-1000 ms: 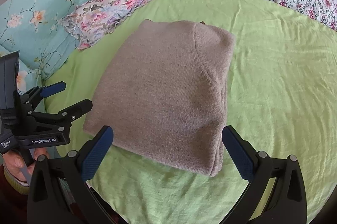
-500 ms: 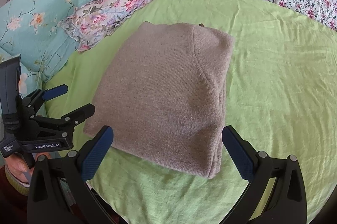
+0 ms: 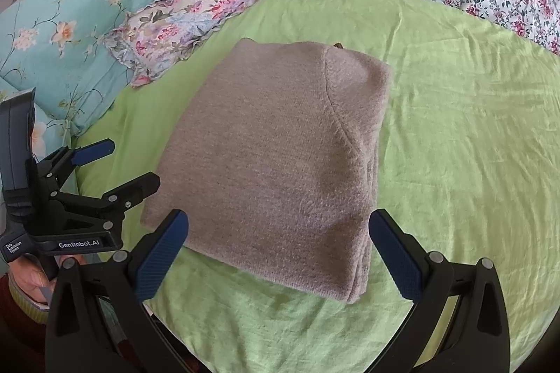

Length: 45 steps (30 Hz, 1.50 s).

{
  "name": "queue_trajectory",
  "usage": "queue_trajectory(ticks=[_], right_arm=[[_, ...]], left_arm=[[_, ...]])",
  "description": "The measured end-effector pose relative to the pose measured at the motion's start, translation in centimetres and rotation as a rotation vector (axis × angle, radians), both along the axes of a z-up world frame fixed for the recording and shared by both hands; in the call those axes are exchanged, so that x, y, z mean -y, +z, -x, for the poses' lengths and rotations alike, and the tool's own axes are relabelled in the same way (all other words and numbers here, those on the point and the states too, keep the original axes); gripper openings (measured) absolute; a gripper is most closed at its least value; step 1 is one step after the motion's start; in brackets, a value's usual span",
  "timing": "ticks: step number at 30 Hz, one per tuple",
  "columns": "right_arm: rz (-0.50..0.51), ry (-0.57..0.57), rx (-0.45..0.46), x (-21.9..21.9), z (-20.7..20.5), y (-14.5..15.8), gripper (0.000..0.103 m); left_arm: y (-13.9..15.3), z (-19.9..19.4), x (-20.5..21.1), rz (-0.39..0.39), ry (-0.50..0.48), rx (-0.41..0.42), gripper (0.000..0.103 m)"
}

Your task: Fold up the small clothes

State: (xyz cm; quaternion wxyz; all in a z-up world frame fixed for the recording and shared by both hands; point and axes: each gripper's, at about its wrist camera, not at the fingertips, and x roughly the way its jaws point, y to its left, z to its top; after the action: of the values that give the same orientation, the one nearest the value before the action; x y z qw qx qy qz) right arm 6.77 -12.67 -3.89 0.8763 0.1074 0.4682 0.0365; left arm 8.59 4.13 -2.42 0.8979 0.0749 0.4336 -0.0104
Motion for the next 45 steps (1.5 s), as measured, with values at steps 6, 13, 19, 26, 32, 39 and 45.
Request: queue_trajectory(ticks=[6,13,19,26,32,39,45], right_arm=[[0.007,-0.001,-0.001,0.10,-0.04,0.01,0.103],[0.018,-0.004,-0.006,0.26,-0.06,-0.08,0.103],[0.017,-0.007,-0.002,0.39,-0.03,-0.03,0.103],[0.030,-0.015,0.001,0.48,0.03,0.10,0.103],[0.034,-0.029,0.005,0.59,0.02,0.16,0.103],[0.034,-0.030,0.008,0.44,0.06,0.22,0.103],[0.033,-0.029,0.009,0.57,0.01,0.36,0.103]], left_arm=[[0.00,-0.07,0.04,0.001,0.001,-0.002,0.102],[0.03,-0.17,0.03,0.009,0.002,0.000,0.102],[0.09,-0.10,0.13,0.006,0.005,0.002,0.102],[0.24,-0.02,0.10,0.009,0.007,0.007,0.102],[0.33,-0.02,0.07,0.012,0.010,0.008,0.102],[0.35,0.07,0.20,0.007,0.016,0.009,0.102],[0.35,0.10,0.23,0.009,0.016,0.011,0.102]])
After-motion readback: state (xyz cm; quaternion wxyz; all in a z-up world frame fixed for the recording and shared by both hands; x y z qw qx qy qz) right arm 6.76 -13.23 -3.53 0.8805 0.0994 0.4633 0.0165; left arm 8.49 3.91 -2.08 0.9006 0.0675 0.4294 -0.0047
